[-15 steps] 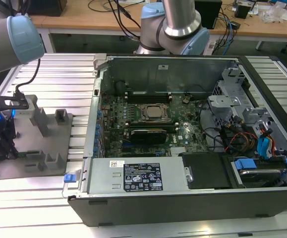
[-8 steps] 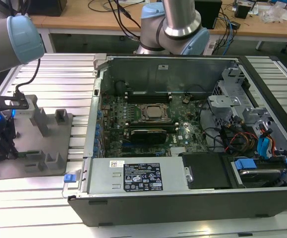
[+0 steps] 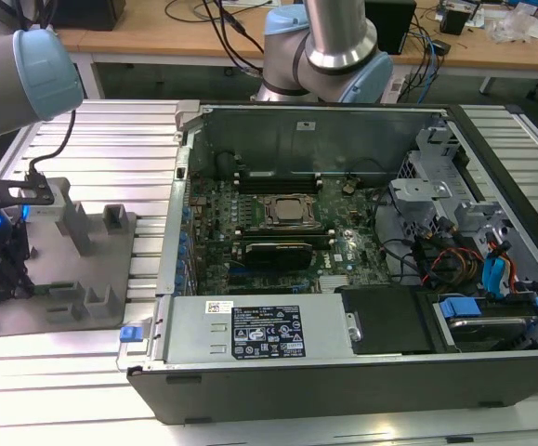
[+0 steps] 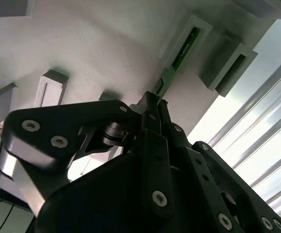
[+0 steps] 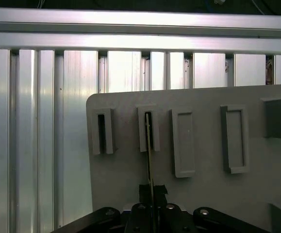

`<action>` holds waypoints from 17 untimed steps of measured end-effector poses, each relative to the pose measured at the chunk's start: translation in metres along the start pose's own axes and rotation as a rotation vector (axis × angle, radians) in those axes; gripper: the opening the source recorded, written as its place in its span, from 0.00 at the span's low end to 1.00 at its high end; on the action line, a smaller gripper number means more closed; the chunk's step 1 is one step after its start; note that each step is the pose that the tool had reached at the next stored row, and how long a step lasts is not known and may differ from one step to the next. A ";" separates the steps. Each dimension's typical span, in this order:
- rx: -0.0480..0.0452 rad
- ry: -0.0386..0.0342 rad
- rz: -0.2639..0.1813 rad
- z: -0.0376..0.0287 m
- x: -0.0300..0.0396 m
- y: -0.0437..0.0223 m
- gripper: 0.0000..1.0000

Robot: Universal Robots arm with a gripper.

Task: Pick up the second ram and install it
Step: 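Pick up the second ram and move it above second insertion slot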

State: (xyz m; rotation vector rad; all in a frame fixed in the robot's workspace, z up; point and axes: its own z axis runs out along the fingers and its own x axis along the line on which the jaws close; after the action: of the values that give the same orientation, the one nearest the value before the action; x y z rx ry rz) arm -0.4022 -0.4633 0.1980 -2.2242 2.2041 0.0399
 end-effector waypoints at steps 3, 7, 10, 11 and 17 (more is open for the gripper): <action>-0.0003 0.0002 0.000 -0.0043 -0.0001 0.0001 0.14; -0.0003 0.0003 0.000 -0.0114 -0.0003 0.0002 0.14; -0.0004 0.0003 0.000 -0.0152 -0.0004 0.0002 0.14; -0.0003 0.0003 0.000 -0.0167 -0.0004 0.0002 0.14; -0.0003 0.0003 0.000 -0.0225 -0.0005 0.0003 0.14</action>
State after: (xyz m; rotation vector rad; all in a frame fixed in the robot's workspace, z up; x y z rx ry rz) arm -0.4022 -0.4633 0.2206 -2.2245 2.2044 0.0399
